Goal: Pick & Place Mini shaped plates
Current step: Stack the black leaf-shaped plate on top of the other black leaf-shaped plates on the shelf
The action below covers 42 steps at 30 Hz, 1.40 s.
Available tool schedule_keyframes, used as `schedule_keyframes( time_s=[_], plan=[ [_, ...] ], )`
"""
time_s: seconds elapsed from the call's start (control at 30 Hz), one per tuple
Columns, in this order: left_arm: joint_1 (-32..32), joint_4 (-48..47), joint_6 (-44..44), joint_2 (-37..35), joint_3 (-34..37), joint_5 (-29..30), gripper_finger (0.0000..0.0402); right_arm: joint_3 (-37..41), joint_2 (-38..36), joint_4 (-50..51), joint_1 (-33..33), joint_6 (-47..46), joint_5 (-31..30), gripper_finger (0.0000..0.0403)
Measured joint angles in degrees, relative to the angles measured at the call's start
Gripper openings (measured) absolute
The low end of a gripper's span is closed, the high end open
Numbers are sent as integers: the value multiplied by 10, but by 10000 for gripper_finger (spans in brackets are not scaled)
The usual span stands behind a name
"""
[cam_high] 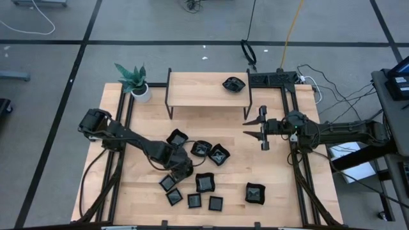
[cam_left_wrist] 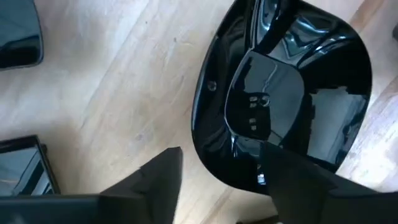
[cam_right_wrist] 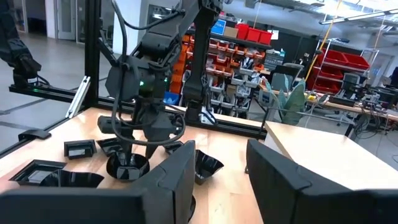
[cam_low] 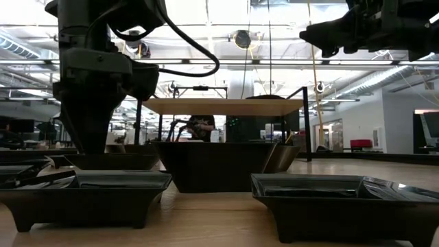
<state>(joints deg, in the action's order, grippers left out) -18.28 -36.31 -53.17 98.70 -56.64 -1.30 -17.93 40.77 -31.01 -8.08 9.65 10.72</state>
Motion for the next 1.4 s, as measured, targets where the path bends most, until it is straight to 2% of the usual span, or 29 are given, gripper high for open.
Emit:
schedule_keyframes(
  time_s=[0.3,0.5,0.77,1.03,1.17,1.23,1.4],
  plan=[
    [0,1,2,-1,0,-36,81,0,0,9,0,0,0,132],
    [1,0,9,-22,0,-36,8,0,0,8,0,0,0,132],
    [1,0,13,-93,0,53,4,0,0,9,0,0,-1,132],
    [3,10,65,-177,0,206,5,0,0,9,0,0,-1,132],
    [4,52,99,-203,0,300,5,0,4,8,0,0,-1,132],
    [10,80,125,-210,0,307,3,0,9,8,0,0,-3,132],
    [45,110,172,-205,-12,248,4,-13,40,-6,7,-14,-5,132]
  ],
)
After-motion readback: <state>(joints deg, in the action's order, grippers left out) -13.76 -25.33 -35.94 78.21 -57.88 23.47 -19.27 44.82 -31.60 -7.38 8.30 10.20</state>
